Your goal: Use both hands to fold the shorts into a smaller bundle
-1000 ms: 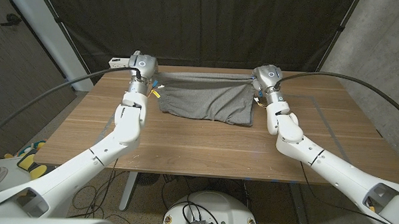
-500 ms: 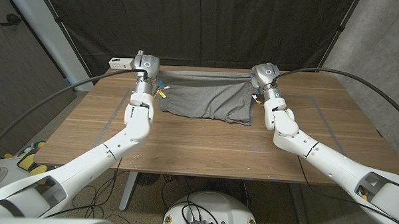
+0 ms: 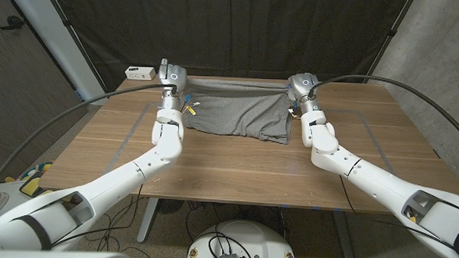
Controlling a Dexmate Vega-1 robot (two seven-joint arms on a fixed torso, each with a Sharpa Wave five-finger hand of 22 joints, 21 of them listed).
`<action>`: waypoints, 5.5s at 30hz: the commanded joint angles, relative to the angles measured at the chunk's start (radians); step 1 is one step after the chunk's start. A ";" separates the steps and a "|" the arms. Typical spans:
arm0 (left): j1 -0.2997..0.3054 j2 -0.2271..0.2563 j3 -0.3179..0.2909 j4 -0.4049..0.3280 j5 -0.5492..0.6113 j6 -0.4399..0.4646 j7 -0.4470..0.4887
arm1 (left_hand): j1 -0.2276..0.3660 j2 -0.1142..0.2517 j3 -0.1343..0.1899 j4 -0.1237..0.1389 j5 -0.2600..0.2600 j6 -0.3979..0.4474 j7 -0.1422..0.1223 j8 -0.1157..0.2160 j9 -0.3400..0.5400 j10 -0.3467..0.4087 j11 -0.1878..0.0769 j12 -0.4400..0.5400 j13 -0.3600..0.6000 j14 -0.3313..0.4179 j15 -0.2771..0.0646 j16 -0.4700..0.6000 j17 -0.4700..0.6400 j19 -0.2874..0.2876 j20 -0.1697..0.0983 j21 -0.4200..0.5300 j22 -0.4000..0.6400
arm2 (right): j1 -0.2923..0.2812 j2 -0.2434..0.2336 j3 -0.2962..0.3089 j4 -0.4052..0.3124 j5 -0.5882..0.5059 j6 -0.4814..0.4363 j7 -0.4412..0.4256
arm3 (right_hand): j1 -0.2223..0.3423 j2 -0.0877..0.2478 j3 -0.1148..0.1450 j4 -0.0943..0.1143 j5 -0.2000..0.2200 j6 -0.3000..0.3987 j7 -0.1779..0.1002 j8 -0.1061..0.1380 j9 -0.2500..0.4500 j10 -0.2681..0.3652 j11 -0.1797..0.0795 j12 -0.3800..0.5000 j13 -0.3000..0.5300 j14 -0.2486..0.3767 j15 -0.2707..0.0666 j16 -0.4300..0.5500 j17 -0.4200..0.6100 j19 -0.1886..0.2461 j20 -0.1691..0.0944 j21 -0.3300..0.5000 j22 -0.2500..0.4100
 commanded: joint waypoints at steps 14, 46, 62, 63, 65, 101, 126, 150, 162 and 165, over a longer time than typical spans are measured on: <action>-0.169 -0.056 0.185 0.183 0.252 0.041 -0.587 | -0.379 -0.033 -0.034 0.143 0.030 -0.649 0.097 -0.080 -0.002 -0.683 0.126 -0.111 -0.219 -0.479 0.028 -0.094 -0.154 -0.220 0.099 -0.004 -0.044 | 0.128 0.011 -0.082 -0.037 0.036 -0.177 0.526 | -0.339 -0.141 -0.075 0.092 0.026 -0.852 -0.012 -0.058 -0.036 -0.673 0.056 -0.400 -0.180 -0.552 0.085 -0.347 -0.416 -0.190 0.132 -0.073 -0.020; 0.125 0.041 -0.126 -0.216 -0.280 0.006 -0.132 | -0.674 0.009 0.027 0.317 0.014 -0.872 0.047 -0.073 0.002 -0.808 0.170 -0.094 -0.224 -0.593 0.088 -0.086 -0.149 -0.353 0.146 -0.044 -0.043 | -0.122 -0.077 0.080 -0.271 0.254 0.015 0.147 | -0.634 -0.005 -0.078 0.272 -0.006 -0.745 -0.016 -0.011 -0.036 -0.678 0.045 -0.380 -0.192 -0.690 0.053 -0.340 -0.486 -0.169 0.065 -0.109 -0.023; 0.292 0.117 -0.302 -0.373 -0.719 -0.189 0.074 | -0.953 -0.027 -0.042 0.315 0.023 -0.984 0.047 -0.078 -0.003 -0.891 0.204 -0.096 -0.227 -0.692 0.107 -0.086 -0.159 -0.470 0.170 -0.104 -0.048 | -0.252 -0.095 0.159 -0.306 0.375 0.151 -0.008 | -0.745 -0.008 -0.066 0.288 -0.018 -0.791 0.014 -0.045 -0.036 -0.744 0.021 -0.390 -0.198 -0.788 0.047 -0.341 -0.529 -0.241 0.052 -0.163 -0.027; 0.312 0.126 -0.327 -0.382 -0.765 -0.230 0.083 | -0.965 -0.030 -0.047 0.314 0.024 -0.995 0.043 -0.079 -0.003 -0.899 0.202 -0.097 -0.227 -0.694 0.108 -0.085 -0.159 -0.471 0.170 -0.105 -0.049 | -0.252 -0.101 0.146 -0.317 0.351 0.131 0.002 | -0.765 -0.011 -0.071 0.288 -0.020 -0.796 0.015 -0.045 -0.036 -0.742 0.035 -0.387 -0.199 -0.781 0.055 -0.335 -0.534 -0.242 0.062 -0.166 -0.027; 0.319 0.139 -0.334 -0.386 -0.799 -0.255 0.093 | -0.984 -0.037 -0.056 0.310 0.026 -1.007 0.036 -0.078 -0.004 -0.915 0.211 -0.099 -0.227 -0.696 0.112 -0.084 -0.160 -0.475 0.177 -0.109 -0.049 | -0.257 -0.102 0.141 -0.318 0.340 0.130 -0.006 | -0.778 -0.012 -0.073 0.286 -0.021 -0.794 0.015 -0.043 -0.036 -0.730 0.037 -0.382 -0.199 -0.767 0.062 -0.328 -0.538 -0.237 0.072 -0.166 -0.027; 0.306 0.366 -0.260 -0.416 -0.900 -0.387 -0.041 | -0.869 -0.210 -0.103 0.145 0.081 -1.057 0.022 -0.056 -0.004 -0.982 0.180 -0.085 -0.225 -0.762 0.105 -0.085 -0.169 -0.394 0.171 -0.130 -0.060 | -0.305 -0.073 0.090 -0.298 0.332 0.156 0.003 | -0.770 -0.001 -0.013 0.247 -0.017 -0.734 -0.001 -0.025 -0.038 -0.677 0.034 -0.370 -0.200 -0.721 0.042 -0.324 -0.593 -0.226 0.078 -0.180 -0.026; 0.177 0.354 -0.101 -0.409 -0.575 -0.245 -0.211 | -0.592 -0.259 -0.124 0.009 0.238 -0.864 -0.050 -0.021 0.000 -0.834 0.088 -0.040 -0.224 -0.670 0.087 -0.067 -0.170 -0.275 0.174 -0.141 -0.057 | -0.313 -0.052 0.055 -0.269 0.332 0.151 0.016 | -0.765 -0.014 0.013 0.234 -0.023 -0.687 0.011 -0.017 -0.039 -0.644 0.021 -0.365 -0.200 -0.698 0.035 -0.322 -0.615 -0.226 0.078 -0.188 -0.027; 0.056 0.262 -0.010 -0.292 -0.295 -0.308 -0.391 | -0.290 -0.244 -0.168 -0.017 0.331 -0.451 -0.092 0.030 0.013 -0.611 -0.007 -0.021 -0.218 -0.574 0.014 -0.072 -0.173 -0.195 0.129 -0.169 -0.055 | -0.305 -0.037 0.045 -0.228 0.359 0.167 0.015 | -0.765 -0.013 0.043 0.230 -0.029 -0.620 0.021 -0.008 -0.040 -0.585 0.029 -0.355 -0.201 -0.645 0.030 -0.310 -0.627 -0.205 0.063 -0.187 -0.027; 0.050 0.208 0.004 -0.219 -0.248 -0.362 -0.335 | -0.253 -0.222 -0.185 -0.005 0.314 -0.370 -0.093 0.031 0.013 -0.532 -0.012 -0.015 -0.215 -0.522 -0.025 -0.065 -0.172 -0.169 0.118 -0.173 -0.055 | -0.299 -0.038 0.037 -0.218 0.370 0.166 0.027 | -0.764 -0.012 0.067 0.227 -0.033 -0.566 0.020 -0.002 -0.041 -0.533 0.036 -0.347 -0.201 -0.609 0.029 -0.308 -0.632 -0.188 0.058 -0.186 -0.027; 0.044 0.200 0.015 -0.206 -0.231 -0.368 -0.346 | -0.252 -0.222 -0.188 -0.004 0.312 -0.372 -0.093 0.028 0.012 -0.529 -0.012 -0.016 -0.215 -0.521 -0.026 -0.066 -0.172 -0.168 0.117 -0.174 -0.054 | -0.301 -0.037 0.035 -0.218 0.369 0.158 0.028 | -0.763 -0.011 0.071 0.226 -0.033 -0.564 0.020 -0.003 -0.041 -0.530 0.031 -0.348 -0.201 -0.605 0.028 -0.308 -0.632 -0.185 0.057 -0.186 -0.027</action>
